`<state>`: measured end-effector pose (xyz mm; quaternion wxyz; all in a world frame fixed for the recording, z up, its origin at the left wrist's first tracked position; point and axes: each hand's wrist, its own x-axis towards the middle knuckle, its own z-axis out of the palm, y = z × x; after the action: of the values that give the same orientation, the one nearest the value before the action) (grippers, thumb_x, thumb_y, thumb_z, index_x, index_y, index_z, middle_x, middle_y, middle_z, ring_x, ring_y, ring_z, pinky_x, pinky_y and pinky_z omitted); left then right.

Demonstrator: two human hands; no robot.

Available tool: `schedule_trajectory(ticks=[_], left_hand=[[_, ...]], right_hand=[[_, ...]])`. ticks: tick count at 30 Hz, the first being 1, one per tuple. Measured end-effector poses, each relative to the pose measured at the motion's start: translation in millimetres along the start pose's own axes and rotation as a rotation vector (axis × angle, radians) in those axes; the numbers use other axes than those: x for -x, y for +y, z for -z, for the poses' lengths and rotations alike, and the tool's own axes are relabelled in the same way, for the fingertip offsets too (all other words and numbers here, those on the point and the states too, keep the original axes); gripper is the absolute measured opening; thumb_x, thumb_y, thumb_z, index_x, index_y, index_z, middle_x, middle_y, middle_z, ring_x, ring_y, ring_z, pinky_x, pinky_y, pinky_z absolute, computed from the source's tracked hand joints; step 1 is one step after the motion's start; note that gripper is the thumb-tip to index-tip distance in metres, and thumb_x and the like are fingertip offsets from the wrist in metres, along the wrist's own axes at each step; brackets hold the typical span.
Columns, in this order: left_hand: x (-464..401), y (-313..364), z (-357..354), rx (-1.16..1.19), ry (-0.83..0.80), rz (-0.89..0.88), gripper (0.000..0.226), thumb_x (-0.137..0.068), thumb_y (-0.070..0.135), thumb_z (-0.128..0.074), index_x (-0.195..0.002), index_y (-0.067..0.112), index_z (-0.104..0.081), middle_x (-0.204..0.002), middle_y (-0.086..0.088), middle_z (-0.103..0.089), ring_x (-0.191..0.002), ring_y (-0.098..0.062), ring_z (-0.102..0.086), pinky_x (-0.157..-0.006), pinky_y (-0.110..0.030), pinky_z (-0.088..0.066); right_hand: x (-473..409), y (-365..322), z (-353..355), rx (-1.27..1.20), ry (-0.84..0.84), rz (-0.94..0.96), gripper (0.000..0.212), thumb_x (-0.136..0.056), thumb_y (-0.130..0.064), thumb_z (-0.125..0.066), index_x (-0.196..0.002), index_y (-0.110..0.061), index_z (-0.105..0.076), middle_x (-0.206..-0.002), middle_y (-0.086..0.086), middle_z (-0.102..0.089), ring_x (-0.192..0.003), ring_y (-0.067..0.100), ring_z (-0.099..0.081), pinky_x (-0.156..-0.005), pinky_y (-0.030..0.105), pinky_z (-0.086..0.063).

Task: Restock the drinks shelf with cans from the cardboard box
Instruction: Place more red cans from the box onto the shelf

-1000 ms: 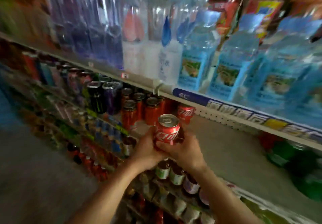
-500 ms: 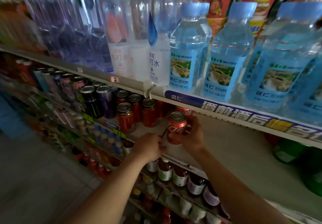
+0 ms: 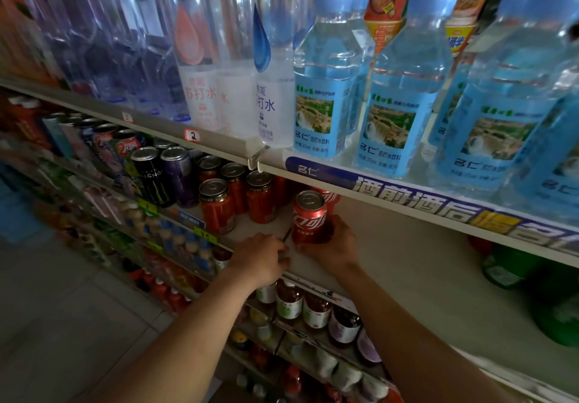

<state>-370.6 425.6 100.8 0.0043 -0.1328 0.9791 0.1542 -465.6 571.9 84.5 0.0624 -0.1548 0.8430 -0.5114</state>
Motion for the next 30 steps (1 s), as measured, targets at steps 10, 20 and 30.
schedule_trajectory(ticks=[10, 20, 30], left_hand=[[6.2, 0.7, 0.6, 0.026, 0.019, -0.01, 0.033, -0.092, 0.046, -0.056, -0.117, 0.028, -0.067, -0.116, 0.003, -0.069, -0.107, -0.021, -0.064, -0.087, -0.031, -0.05], [4.9, -0.8, -1.4, -0.003, -0.014, 0.017, 0.036, -0.094, 0.045, -0.052, -0.126, 0.032, -0.062, -0.125, 0.001, -0.065, -0.112, -0.024, -0.061, -0.091, -0.034, -0.051], [33.8, -20.5, -13.5, 0.18, 0.232, -0.219, 0.034, -0.095, 0.013, -0.053, -0.127, 0.018, -0.062, -0.128, 0.0, -0.062, -0.125, -0.017, -0.051, -0.109, -0.03, -0.037]], right_hand=[[-1.3, 0.3, -9.1, -0.018, 0.079, -0.056, 0.078, -0.06, -0.028, -0.092, -0.129, -0.017, -0.057, -0.123, 0.005, -0.067, -0.112, 0.021, -0.062, -0.083, 0.023, -0.043], [-4.1, 2.0, -13.8, 0.029, 0.093, -0.087, 0.081, -0.059, -0.034, -0.092, -0.129, -0.014, -0.055, -0.126, 0.006, -0.065, -0.115, 0.023, -0.061, -0.089, 0.028, -0.047], [45.1, -20.8, 0.1, 0.061, 0.248, 0.168, 0.066, -0.07, -0.029, -0.086, -0.125, -0.019, -0.051, -0.118, -0.003, -0.06, -0.101, 0.012, -0.06, -0.079, 0.023, -0.049]])
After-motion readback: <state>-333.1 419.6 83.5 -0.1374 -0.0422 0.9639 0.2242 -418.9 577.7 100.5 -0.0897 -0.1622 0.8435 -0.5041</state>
